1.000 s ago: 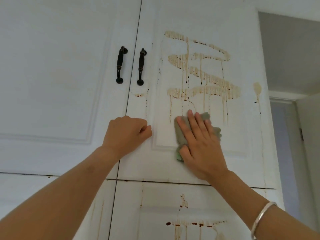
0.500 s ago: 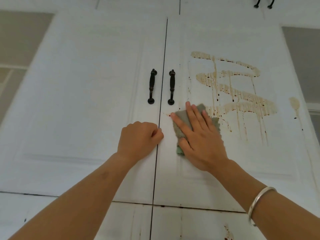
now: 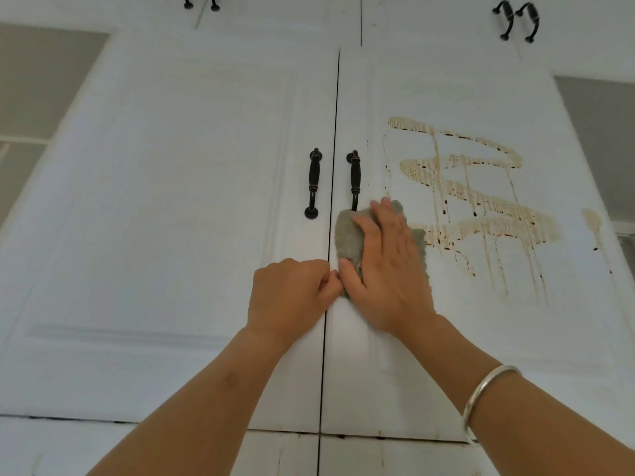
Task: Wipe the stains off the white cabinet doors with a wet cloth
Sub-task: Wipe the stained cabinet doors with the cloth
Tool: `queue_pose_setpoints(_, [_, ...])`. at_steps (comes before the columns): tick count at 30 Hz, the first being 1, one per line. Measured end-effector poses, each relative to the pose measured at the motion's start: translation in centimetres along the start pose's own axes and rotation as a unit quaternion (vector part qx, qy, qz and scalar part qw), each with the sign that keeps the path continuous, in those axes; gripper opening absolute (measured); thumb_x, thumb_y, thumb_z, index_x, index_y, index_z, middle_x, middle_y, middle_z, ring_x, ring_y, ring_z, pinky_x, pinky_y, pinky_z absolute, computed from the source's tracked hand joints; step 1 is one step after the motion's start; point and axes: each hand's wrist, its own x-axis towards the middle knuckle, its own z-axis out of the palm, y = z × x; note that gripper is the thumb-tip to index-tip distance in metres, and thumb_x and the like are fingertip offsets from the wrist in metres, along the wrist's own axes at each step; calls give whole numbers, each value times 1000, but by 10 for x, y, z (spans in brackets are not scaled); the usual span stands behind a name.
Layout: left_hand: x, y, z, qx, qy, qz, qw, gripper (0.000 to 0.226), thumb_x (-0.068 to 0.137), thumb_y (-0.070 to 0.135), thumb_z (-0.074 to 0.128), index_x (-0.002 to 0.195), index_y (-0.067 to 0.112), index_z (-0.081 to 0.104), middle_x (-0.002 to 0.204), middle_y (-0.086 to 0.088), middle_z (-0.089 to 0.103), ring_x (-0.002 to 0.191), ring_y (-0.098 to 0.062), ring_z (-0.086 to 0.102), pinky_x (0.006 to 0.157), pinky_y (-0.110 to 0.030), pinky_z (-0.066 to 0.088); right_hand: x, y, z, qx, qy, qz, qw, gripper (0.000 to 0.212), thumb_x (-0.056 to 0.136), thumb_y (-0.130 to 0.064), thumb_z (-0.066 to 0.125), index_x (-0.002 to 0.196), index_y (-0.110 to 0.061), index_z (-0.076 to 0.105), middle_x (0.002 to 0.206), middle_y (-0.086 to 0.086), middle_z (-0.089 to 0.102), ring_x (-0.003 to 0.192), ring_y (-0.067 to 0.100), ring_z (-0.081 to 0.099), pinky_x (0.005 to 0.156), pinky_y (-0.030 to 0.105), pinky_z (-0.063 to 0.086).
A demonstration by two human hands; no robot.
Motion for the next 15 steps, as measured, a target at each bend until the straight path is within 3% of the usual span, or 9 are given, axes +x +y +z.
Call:
queue_pose_setpoints(2, [2, -1, -1, 2, -10, 1, 1000, 46, 92, 42, 43, 55, 18, 30, 46, 2, 35, 45, -14, 32, 50, -28, 32, -3, -1, 1, -10, 28, 9, 1000, 53, 89, -41, 44, 133, -12, 48, 136, 15, 44, 130, 32, 39, 110, 51, 31])
queue_pose_setpoints(3, [3, -1, -2, 2, -12, 2, 1000, 46, 92, 42, 43, 55, 18, 31, 47, 2, 36, 46, -14, 33, 51, -28, 32, -5, -2, 2, -17, 29, 20, 999, 52, 90, -43, 43, 133, -14, 50, 134, 14, 46, 128, 32, 42, 112, 51, 29])
queue_pose_setpoints(6, [2, -1, -2, 3, -12, 4, 1000, 45, 92, 42, 42, 55, 18, 32, 46, 2, 37, 45, -13, 34, 49, -27, 28, -16, -5, 5, -54, 2, 41, 998, 61, 95, -52, 28, 148, -24, 37, 152, 13, 36, 146, 30, 21, 121, 50, 4])
queue_pose_setpoints(8, [1, -1, -1, -5, -9, 4, 1000, 45, 92, 41, 44, 55, 18, 31, 46, 2, 37, 46, -14, 36, 48, -26, 27, -22, -5, 4, -55, -27, 45, 997, 64, 96, -54, 18, 153, -28, 24, 159, 11, 24, 150, 25, 8, 121, 47, -3])
queue_pose_setpoints(13, [1, -1, -1, -4, -3, 15, 1000, 46, 92, 38, 46, 53, 20, 30, 45, 3, 35, 44, -13, 33, 47, -25, 28, -41, -4, 0, -66, -35, 12, 997, 59, 100, -44, 22, 151, -16, 30, 151, 20, 36, 145, 31, 27, 119, 43, 11])
queue_pose_setpoints(15, [1, -1, -1, -4, -3, 19, 1000, 46, 92, 38, 47, 53, 20, 29, 44, 3, 35, 44, -13, 33, 47, -25, 31, -42, 0, 1, -78, -47, -6, 996, 60, 100, -43, 21, 152, -14, 26, 153, 22, 32, 146, 32, 24, 119, 44, 11])
